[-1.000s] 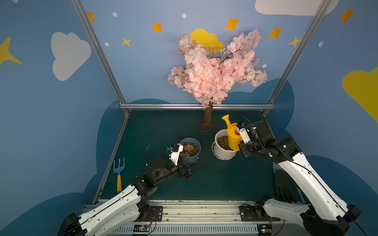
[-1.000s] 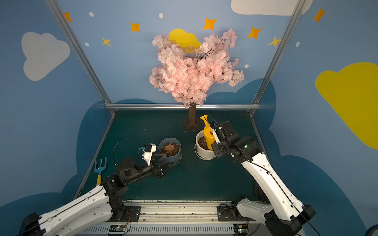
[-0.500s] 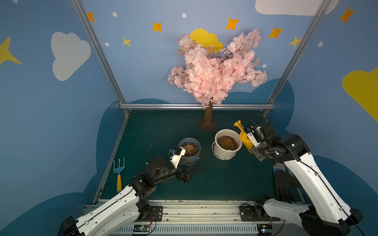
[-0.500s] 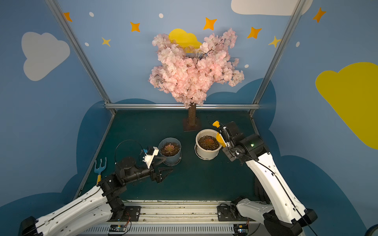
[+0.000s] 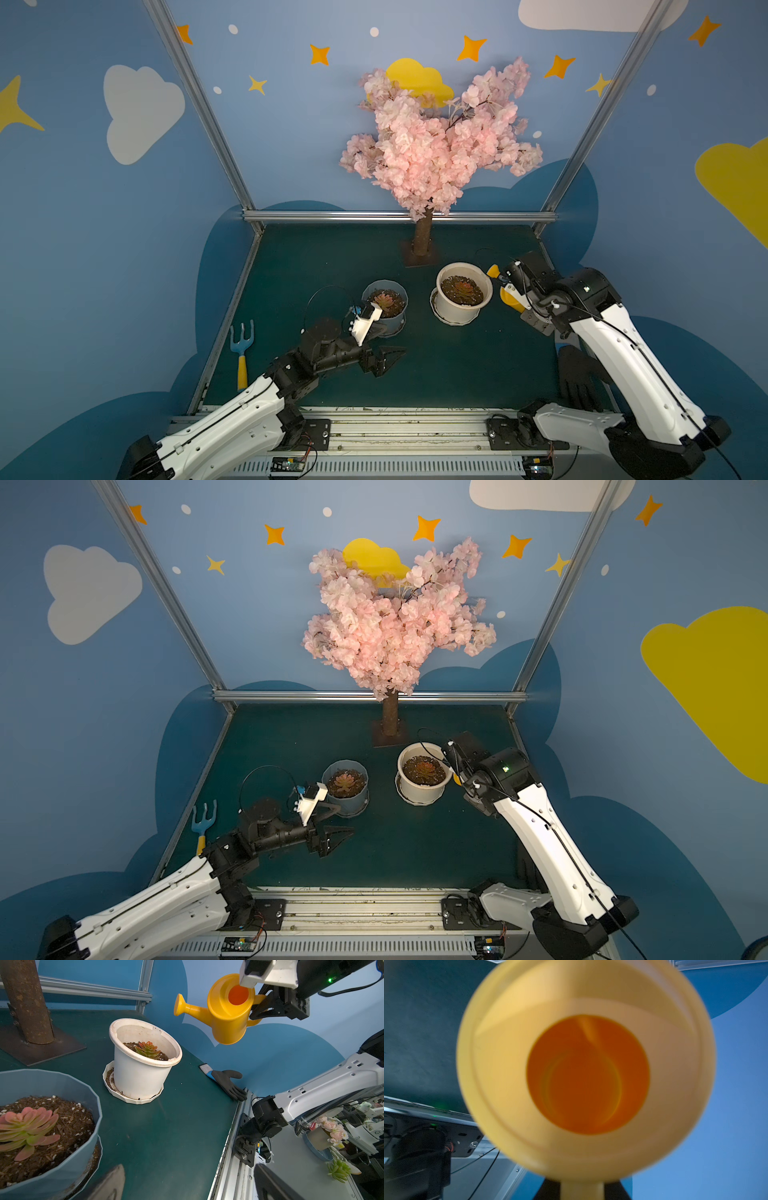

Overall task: Water the succulent around the soil edge
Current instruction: Water the soil of the potted plant with water.

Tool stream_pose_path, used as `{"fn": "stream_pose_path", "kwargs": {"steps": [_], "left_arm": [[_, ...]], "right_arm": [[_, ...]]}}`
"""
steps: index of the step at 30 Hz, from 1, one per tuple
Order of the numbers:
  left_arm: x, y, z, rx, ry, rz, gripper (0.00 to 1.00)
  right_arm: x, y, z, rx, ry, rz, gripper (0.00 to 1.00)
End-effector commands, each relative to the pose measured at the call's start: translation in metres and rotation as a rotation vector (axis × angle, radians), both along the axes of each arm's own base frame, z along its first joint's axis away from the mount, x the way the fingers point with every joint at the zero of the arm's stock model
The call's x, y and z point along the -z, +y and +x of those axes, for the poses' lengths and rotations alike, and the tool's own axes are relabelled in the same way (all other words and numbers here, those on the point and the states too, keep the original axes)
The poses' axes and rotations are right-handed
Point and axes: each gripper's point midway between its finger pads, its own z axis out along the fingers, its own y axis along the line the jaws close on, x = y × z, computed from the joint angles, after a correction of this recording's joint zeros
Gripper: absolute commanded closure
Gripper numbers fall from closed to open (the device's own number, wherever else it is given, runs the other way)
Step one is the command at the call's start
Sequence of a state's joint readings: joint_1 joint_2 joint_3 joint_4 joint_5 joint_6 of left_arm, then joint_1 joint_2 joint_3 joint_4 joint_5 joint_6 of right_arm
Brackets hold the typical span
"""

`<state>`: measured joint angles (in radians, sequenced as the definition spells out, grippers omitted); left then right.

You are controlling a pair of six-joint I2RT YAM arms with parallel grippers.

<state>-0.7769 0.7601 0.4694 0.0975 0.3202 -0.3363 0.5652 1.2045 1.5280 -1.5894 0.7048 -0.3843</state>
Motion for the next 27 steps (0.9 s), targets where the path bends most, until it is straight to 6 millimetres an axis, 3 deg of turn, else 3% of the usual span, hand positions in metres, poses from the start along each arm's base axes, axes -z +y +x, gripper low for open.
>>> {"fn": "stream_pose_path", "kwargs": {"steps": [1, 17, 27], "left_arm": [[-0.008, -0.003, -0.004, 0.033, -0.039, 0.002, 0.00], [-0.006, -0.008, -0.012, 0.085, -0.092, 0.039, 0.00], [-0.004, -0.008, -0.011, 0.085, -0.098, 0.049, 0.00]], "right_arm": [[-0.003, -0.006, 0.003, -0.025, 0.023, -0.096, 1.00], [-0.005, 0.000, 0.034, -0.094, 0.061, -0.288, 1.00], [-0.004, 0.011, 0.046, -0.119, 0.052, -0.303, 1.00]]}}
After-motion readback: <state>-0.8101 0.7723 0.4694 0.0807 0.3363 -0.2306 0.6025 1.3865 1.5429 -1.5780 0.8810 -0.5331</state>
